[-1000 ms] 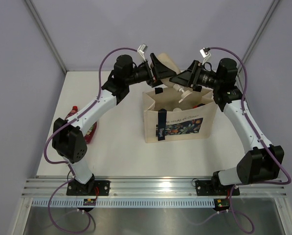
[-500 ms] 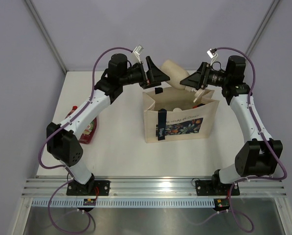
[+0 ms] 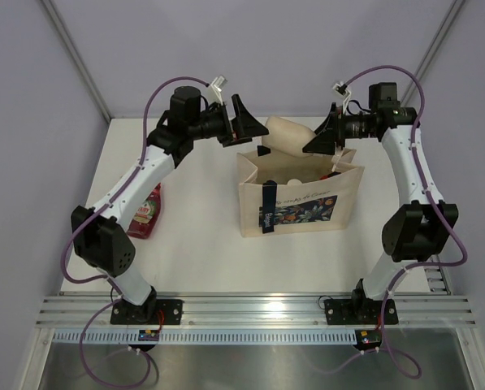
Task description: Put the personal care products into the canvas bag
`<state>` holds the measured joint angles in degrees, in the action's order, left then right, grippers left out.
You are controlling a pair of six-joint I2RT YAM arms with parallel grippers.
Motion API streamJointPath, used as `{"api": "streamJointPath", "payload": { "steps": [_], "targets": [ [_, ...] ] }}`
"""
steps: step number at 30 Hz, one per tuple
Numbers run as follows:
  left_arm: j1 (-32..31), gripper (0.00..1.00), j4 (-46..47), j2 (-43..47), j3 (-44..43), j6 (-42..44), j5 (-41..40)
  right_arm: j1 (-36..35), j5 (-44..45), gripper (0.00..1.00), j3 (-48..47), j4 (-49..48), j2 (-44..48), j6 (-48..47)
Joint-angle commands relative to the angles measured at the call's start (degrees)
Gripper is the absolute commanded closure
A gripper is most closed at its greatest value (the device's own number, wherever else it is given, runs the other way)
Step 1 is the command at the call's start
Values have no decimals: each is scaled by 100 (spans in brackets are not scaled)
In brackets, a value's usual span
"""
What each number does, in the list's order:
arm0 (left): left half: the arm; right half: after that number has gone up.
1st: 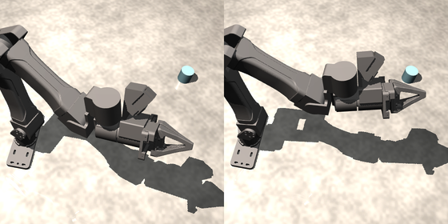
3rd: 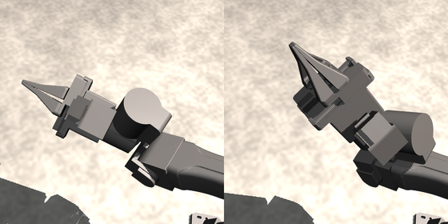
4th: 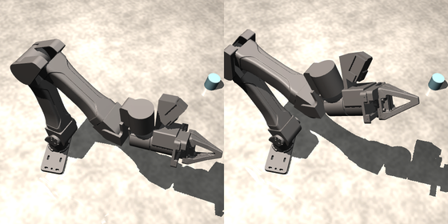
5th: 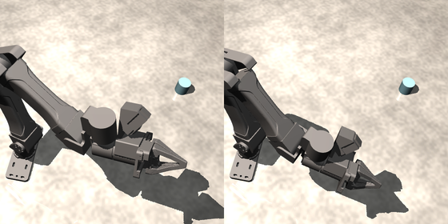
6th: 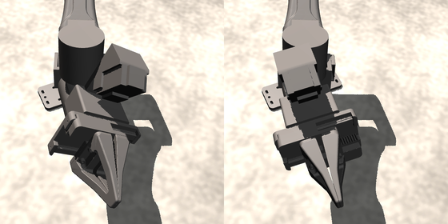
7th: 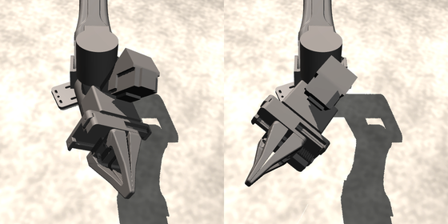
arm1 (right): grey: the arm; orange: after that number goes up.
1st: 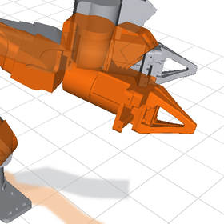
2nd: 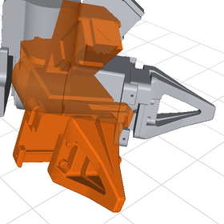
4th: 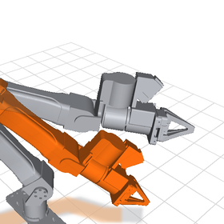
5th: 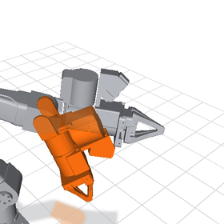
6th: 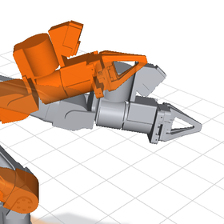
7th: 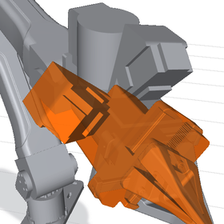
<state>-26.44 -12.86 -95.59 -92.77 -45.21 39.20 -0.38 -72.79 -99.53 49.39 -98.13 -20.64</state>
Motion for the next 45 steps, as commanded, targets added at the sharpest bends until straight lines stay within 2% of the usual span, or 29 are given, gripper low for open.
{"api": "streamJointPath", "payload": {
  "steps": [1,3,8,13,17,18,21,25,26,27,29,30,32,33,34,36,37,38,39,45],
  "targets": [
    [384,1,-373,540,-294,433,0,-49,-745,100,-1023,2353,-136,-3219],
    [603,1,-524,673,-250,583,-35,-58,-544,100,-1297,3047,-364,-3918],
    [991,1,-823,1191,241,856,-53,-137,-192,100,-1385,3121,-584,-4579],
    [1228,1,-1147,1543,549,1180,-202,-348,37,100,-1623,3639,-760,-5387],
    [1255,1,-1753,1693,541,1699,-667,-647,501,100,-1369,3167,-603,-5223],
    [1264,1,-2051,1719,532,1804,-999,-769,625,100,-1281,2704,-550,-5083],
    [1272,1,-2614,1833,637,2165,-1833,-919,1100,98,-955,2174,-409,-4896],
    [1273,1,-2757,2140,1286,2455,-2600,-937,1346,93,-718,2145,-286,-5220],
    [1281,1,-2765,2263,1436,2490,-2750,-946,1477,90,-543,2128,-199,-5265],
    [1281,1,-2765,2325,1585,2517,-2995,-937,1548,78,-446,2023,-137,-5292],
    [1281,1,-2748,2474,2042,2570,-3390,-937,1663,63,-78,1847,74,-5275],
    [1281,1,-2739,2493,2183,2579,-3558,-946,1672,52,37,1638,153,-5222],
    [1281,1,-2774,2528,2525,2675,-3883,-937,1681,45,327,1382,354,-4898],
    [1281,1,-2853,2493,2605,2736,-4329,-946,1690,42,381,1181,408,-4757],
    [1281,1,-2888,2467,2676,2798,-4498,-946,1724,26,407,1092,495,-4478],
    [1281,1,-3037,2336,2826,2973,-4938,-937,1760,17,451,994,557,-4291],
    [1281,1,-3099,2265,2835,3026,-5070,-937,1751,10,469,977,636,-4142],
    [1281,1,-3186,2186,2870,3105,-5263,-937,1742,8,487,924,672,-4062],
    [1281,1,-3213,1985,2896,3202,-5378,-937,1725,1,495,915,707,-3992],
    [1290,1,-3039,1114,3046,3510,-6608,-920,1646,1,268,722,988,-3202]
  ]
}}
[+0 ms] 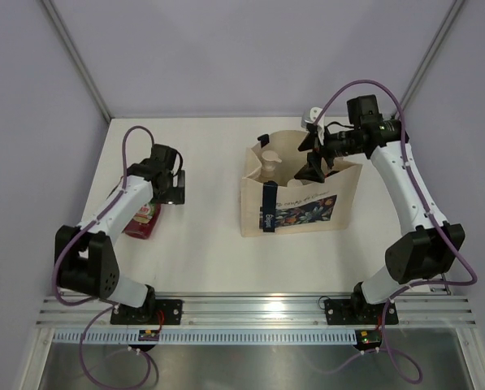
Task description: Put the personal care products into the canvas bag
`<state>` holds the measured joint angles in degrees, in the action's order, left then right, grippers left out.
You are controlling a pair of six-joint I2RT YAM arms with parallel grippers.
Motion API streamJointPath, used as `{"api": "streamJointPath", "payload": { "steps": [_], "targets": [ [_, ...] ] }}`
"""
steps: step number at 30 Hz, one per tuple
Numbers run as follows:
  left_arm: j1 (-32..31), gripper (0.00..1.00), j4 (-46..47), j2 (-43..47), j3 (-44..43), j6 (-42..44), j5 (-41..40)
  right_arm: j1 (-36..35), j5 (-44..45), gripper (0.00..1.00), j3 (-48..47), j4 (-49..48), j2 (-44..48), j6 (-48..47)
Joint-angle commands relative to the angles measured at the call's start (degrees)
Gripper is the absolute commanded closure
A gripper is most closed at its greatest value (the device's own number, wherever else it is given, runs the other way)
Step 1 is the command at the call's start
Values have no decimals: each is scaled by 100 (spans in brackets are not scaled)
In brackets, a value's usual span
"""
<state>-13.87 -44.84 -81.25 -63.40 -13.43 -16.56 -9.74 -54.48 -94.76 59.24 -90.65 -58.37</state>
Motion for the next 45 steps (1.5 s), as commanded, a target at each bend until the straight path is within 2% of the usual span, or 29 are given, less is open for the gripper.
{"api": "streamJointPath", "payload": {
  "steps": [1,5,13,18,19,20,23,27,30,31,33,34,36,37,40,41,45],
  "targets": [
    [42,1,229,-625,117,358,-1138,42,-264,1,-349,-255,284,755],
    [104,1,292,-1453,-102,315,-1814,112,-467,0,-605,-124,434,1020],
    [463,1,801,-2386,-305,692,-2290,226,-660,1,-263,-246,715,1345],
    [534,2,898,-3272,-586,982,-2230,411,-906,0,-139,-352,759,1635],
    [613,6,872,-3387,-638,1000,-2064,437,-933,0,-122,-378,768,1671],
    [666,20,689,-3458,-839,966,-1975,455,-959,0,-122,-396,768,1714],
    [947,71,415,-3319,-1034,1044,-746,508,-968,1,-87,-370,856,1785],
    [1035,90,415,-2748,-859,983,177,552,-1003,1,106,-378,970,1812],
    [1044,95,441,-2335,-754,860,1283,561,-1248,0,168,-229,971,1671],
    [1053,96,502,-2168,-736,816,2096,561,-1328,1,168,-116,962,1627],
    [1062,97,625,-1992,-622,623,2847,552,-1573,1,169,-10,927,1557],
    [1062,98,843,-1834,-578,405,3712,508,-1618,0,168,17,909,1591],
    [1062,99,1125,-1693,-455,106,4447,377,-1540,0,160,35,857,1767],
    [1062,99,1518,-1631,-272,-61,5173,263,-1409,1,160,-35,839,1915],
    [1062,100,2431,-1464,54,-800,6081,-422,-890,0,256,-376,786,2539],
    [1062,100,2662,-1455,247,-1106,6216,-798,-672,1,317,-605,795,3141],
    [1062,100,3813,-1612,661,-1933,6848,-1530,-555,1,607,-1704,734,4604]
  ]
}}
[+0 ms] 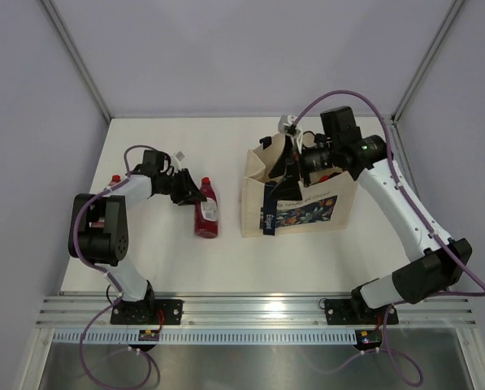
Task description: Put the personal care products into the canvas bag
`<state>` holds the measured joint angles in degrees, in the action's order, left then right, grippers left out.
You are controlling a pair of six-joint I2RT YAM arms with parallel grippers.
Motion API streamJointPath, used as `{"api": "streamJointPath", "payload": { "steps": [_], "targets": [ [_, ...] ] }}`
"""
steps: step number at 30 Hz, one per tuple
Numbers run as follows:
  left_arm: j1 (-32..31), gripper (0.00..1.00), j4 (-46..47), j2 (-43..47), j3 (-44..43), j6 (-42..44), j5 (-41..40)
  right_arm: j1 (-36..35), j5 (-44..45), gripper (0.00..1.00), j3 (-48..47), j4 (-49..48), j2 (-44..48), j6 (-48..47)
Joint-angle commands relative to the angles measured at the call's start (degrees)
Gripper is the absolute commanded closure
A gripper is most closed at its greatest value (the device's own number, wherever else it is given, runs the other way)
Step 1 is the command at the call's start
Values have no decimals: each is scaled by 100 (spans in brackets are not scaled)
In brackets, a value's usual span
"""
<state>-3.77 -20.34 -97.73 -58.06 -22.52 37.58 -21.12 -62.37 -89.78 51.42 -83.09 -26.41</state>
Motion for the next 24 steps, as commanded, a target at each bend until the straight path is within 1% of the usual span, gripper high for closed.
{"api": "streamJointPath", "payload": {
  "steps": [1,2,3,4,5,6,7,8,9,10,11,12,13,15,17,19,20,23,24],
  "targets": [
    [52,100,1897,18,216,-1339,1671,-497,243,0,118,-1193,-67,1620],
    [52,100,2154,0,330,-1473,1778,-654,295,1,118,-1343,-154,1987],
    [52,100,2644,-35,392,-1622,2005,-717,330,1,101,-1475,-207,2104],
    [52,100,2884,-44,444,-1946,2129,-770,409,0,66,-1529,-251,2323],
    [61,100,3173,-53,567,-2132,2235,-823,532,1,-39,-1564,-356,2403],
    [61,100,3759,-27,638,-2325,2410,-962,620,1,-118,-1504,-427,2474],
    [78,100,4052,0,708,-2718,2507,-1007,742,1,-223,-1442,-497,2640],
    [87,100,4429,26,787,-2940,2587,-1086,1187,1,-451,-1398,-672,2937],
    [122,100,5225,52,944,-3194,2727,-1165,1418,0,-575,-1311,-752,3158],
    [140,100,5685,96,1024,-3762,2798,-1288,1621,1,-654,-1301,-831,3377],
    [148,100,6264,114,1112,-4073,2851,-1350,2075,0,-699,-1353,-901,3806],
    [175,100,7271,140,1235,-4415,2903,-1394,2297,1,-647,-1623,-893,4002],
    [175,100,7690,149,1253,-4984,2921,-1473,2412,0,-594,-1800,-885,4143],
    [184,100,8507,149,1262,-5410,2860,-1526,2632,0,-514,-2195,-858,4066],
    [175,100,8643,167,1236,-5587,2799,-1535,2782,1,-715,-2224,-1041,3890],
    [184,100,8801,184,1227,-5648,2746,-1535,2862,0,-1005,-2057,-1244,3610],
    [184,100,8845,176,1218,-5658,2746,-1535,2871,1,-1294,-1979,-1445,3469],
    [184,100,9415,97,1210,-5973,2754,-1526,2617,0,-1795,-1767,-1727,2723],
    [192,100,9826,27,1192,-6227,2754,-1526,2477,0,-1954,-1567,-1780,2381]
  ]
}}
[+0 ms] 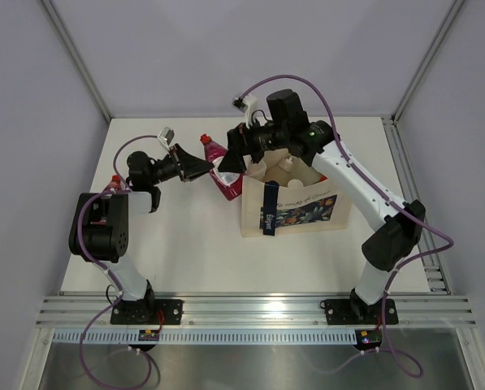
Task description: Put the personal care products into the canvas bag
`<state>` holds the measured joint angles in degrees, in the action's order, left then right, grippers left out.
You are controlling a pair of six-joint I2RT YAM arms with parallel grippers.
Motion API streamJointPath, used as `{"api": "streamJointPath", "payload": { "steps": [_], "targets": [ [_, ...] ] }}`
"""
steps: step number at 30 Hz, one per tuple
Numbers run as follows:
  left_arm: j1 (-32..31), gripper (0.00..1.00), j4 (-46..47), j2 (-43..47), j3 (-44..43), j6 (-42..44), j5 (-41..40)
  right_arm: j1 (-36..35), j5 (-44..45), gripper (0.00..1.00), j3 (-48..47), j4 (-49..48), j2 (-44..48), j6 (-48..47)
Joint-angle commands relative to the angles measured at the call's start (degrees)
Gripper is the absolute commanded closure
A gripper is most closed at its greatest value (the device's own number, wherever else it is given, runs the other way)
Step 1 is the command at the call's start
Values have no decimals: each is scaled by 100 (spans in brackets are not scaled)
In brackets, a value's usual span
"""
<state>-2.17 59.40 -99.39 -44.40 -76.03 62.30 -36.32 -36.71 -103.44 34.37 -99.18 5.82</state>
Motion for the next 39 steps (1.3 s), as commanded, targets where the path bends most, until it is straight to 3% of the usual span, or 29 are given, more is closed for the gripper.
{"api": "streamJointPath", "payload": {
  "steps": [1,4,11,18,24,27,28,31,35,38,39],
  "targets": [
    [42,100,2117,158,-191,-1044,265,19,-404,0,-738,245,-224,-1438],
    [103,100,2927,34,-332,-1616,195,203,-635,1,-1352,316,-487,-1917],
    [103,100,3175,148,-912,-1916,-7,828,-556,0,-2733,772,-1647,-1005],
    [103,100,3201,219,-1255,-2187,-166,775,-838,0,-2014,545,-1649,-276],
    [94,100,3473,157,-1474,-2521,-350,670,-1594,0,-1723,88,-1710,427],
    [68,100,3482,175,-1580,-2592,-403,573,-2023,11,-1645,-490,-1789,761],
    [42,100,3465,183,-1598,-2592,-421,564,-2372,27,-1523,-1110,-1824,1232],
    [-11,100,3386,262,-1580,-2592,-412,547,-2813,45,-1338,-1993,-1886,2228],
    [-81,100,3106,412,-1528,-2513,-333,547,-3298,69,-1047,-4185,-1930,3695],
    [-160,99,2729,552,-1563,-2356,-280,555,-3474,79,-810,-5557,-1904,4750],
    [-178,93,2561,596,-1580,-2190,-254,564,-3501,98,-757,-5929,-1895,5257]
  ]
}}
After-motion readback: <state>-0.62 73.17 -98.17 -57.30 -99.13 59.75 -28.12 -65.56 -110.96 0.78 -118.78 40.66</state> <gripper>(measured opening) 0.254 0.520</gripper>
